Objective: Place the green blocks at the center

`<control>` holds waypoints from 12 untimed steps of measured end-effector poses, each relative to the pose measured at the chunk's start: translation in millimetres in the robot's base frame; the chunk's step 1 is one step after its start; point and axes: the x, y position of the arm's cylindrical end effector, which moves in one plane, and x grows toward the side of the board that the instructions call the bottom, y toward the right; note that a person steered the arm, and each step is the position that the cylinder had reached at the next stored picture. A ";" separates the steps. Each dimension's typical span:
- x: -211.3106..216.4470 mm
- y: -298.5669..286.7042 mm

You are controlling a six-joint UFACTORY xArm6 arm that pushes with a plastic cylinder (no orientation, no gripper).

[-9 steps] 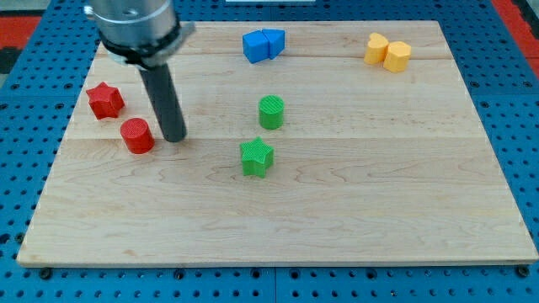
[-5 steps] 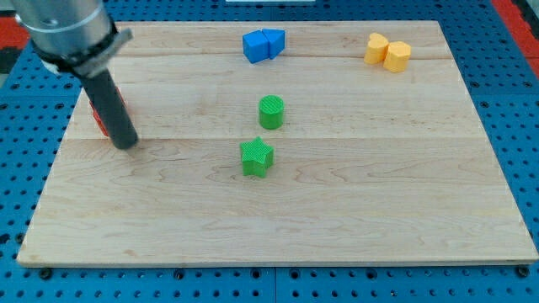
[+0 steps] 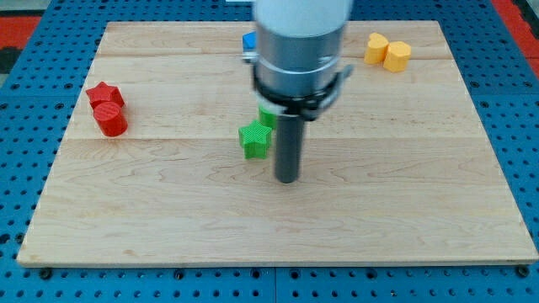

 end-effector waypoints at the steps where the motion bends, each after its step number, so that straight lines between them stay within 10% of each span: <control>1: -23.1 -13.5; 12: -66.6 20.1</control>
